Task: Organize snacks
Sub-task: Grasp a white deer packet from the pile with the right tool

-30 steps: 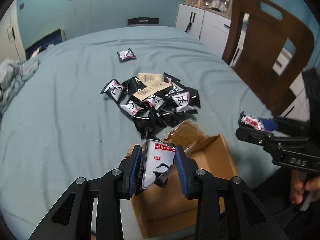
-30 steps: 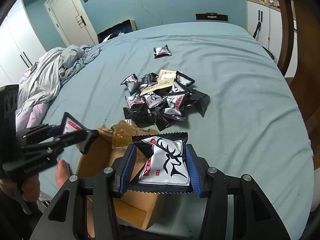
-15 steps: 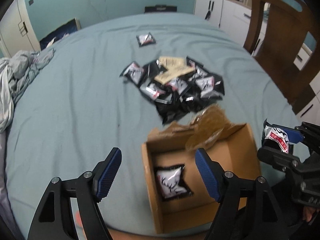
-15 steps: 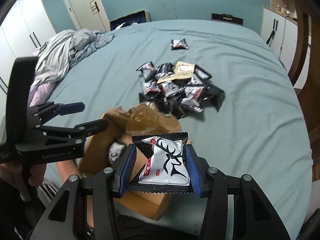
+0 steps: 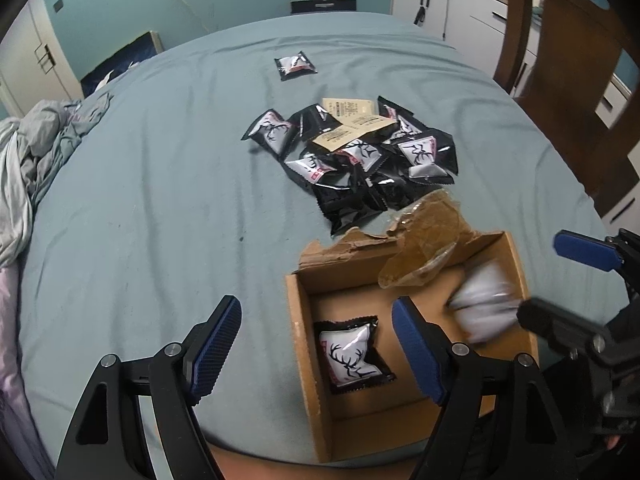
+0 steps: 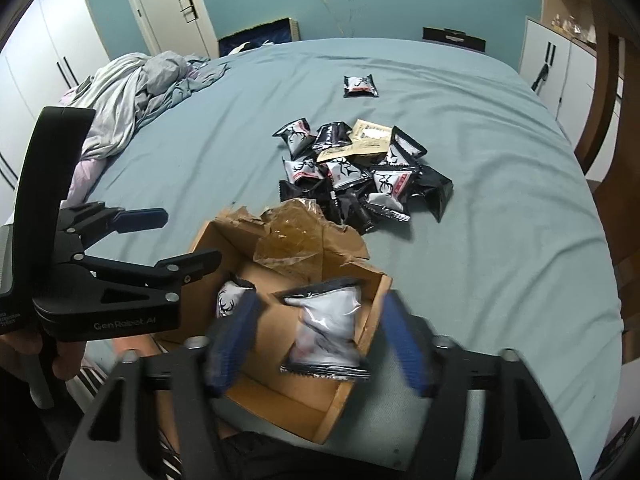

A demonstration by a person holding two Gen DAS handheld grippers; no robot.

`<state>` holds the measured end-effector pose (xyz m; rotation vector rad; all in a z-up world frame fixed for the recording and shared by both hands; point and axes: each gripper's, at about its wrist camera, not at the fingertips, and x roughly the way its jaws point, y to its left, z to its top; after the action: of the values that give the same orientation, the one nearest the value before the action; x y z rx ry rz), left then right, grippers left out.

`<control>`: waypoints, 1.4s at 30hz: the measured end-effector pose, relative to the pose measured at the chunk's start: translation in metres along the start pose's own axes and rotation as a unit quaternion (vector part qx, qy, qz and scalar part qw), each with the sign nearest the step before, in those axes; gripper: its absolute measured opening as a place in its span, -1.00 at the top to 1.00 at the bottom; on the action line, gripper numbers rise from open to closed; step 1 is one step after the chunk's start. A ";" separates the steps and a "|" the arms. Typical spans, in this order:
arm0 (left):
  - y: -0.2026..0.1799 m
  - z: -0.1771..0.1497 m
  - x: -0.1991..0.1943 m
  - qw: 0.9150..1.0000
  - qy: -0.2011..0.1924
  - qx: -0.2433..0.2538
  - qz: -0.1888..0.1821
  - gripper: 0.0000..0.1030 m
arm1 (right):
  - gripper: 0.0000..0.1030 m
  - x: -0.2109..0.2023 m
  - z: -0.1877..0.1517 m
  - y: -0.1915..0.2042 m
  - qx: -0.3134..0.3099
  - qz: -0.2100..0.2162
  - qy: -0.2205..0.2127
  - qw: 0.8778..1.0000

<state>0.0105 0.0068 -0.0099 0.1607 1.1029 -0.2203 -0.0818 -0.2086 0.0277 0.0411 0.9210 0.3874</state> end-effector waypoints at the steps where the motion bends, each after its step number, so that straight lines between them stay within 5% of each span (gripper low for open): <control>1: 0.002 0.000 0.000 1.000 0.001 -0.003 -0.001 -0.53 | -0.50 0.000 0.000 0.000 0.001 -0.002 -0.001 1.000; 23: 0.018 0.015 0.005 1.000 -0.002 -0.029 0.001 -0.56 | -0.51 0.007 0.037 -0.070 0.070 -0.043 0.016 0.996; 30: 0.022 0.024 0.010 0.999 0.005 -0.035 -0.017 -0.59 | -0.51 0.051 0.059 -0.080 0.085 -0.030 0.076 0.993; 42: 0.035 0.032 0.021 0.997 0.019 -0.064 -0.045 -0.60 | -0.51 0.136 0.104 -0.097 0.114 0.028 0.119 0.986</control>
<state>0.0561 0.0312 -0.0136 0.0002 1.1590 -0.2263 0.1026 -0.2386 -0.0327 0.2348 1.1993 0.3409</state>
